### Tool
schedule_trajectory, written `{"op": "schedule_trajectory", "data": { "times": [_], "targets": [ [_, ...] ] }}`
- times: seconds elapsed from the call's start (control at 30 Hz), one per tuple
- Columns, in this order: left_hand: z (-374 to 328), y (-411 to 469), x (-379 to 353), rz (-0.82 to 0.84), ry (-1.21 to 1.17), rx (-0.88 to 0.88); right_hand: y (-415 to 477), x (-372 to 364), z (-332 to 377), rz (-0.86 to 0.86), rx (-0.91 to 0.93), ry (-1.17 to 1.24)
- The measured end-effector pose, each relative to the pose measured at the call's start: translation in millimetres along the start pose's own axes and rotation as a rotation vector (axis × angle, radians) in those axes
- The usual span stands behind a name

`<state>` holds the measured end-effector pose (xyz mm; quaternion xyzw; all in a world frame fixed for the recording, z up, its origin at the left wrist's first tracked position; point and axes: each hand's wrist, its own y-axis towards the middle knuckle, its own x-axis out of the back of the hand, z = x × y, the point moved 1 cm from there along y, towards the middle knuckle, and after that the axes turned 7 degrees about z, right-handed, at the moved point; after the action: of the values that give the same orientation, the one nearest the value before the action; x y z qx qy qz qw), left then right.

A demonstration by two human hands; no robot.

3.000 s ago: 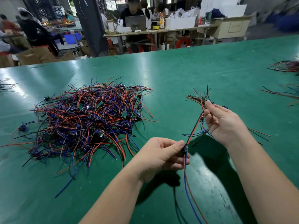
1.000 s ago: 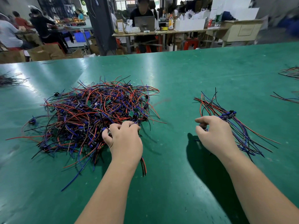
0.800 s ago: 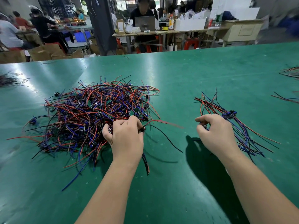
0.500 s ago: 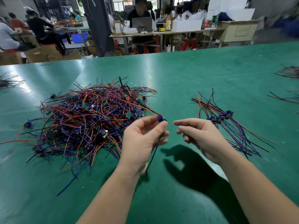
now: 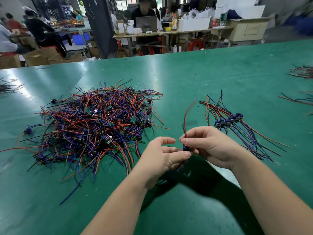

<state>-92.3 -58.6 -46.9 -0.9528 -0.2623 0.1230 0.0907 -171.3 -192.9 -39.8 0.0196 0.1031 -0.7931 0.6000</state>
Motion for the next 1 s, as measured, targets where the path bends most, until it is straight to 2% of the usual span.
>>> {"op": "schedule_trajectory", "data": {
  "times": [0.13, 0.27, 0.47, 0.63, 0.7, 0.77, 0.83, 0.9, 0.97, 1.0],
  "targets": [
    [0.7, -0.8, -4.3, 0.041, -0.118, -0.029, -0.2, 1.4, 2.0, -0.054, -0.008, -0.001],
    [-0.9, -0.2, -4.3, 0.072, -0.13, 0.017, 1.8, 6.5, 5.6, -0.231, 0.025, 0.154],
    [0.7, -9.5, -9.6, 0.353, -0.085, 0.113, -1.2, 38.8, 16.8, -0.519, 0.101, 0.482],
    [0.0, -13.1, -12.9, 0.479, -0.07, 0.093, 3.4, 41.5, 12.0, -0.535, 0.103, 0.711],
    [-5.5, -13.1, -12.5, 0.459, -0.13, 0.025, 4.9, 39.7, 9.2, -0.538, 0.091, 0.671],
    [-11.3, -11.5, -10.0, 0.381, -0.311, -0.071, 5.2, 32.5, 6.7, -0.459, 0.035, 0.457],
    [-15.7, -9.4, -6.1, 0.276, -0.547, -0.153, 3.5, 22.2, 2.4, -0.265, -0.034, 0.225],
    [-19.0, -7.4, -0.8, 0.153, -0.677, -0.245, -0.7, 9.3, -1.0, -0.024, -0.112, 0.09],
    [-19.6, -4.5, 3.5, 0.028, -0.671, -0.352, -4.0, -2.3, -3.4, 0.14, -0.133, 0.066],
    [-18.2, -2.4, 5.2, -0.046, -0.574, -0.411, -3.8, -6.4, -3.8, 0.166, -0.112, 0.093]
  ]
}}
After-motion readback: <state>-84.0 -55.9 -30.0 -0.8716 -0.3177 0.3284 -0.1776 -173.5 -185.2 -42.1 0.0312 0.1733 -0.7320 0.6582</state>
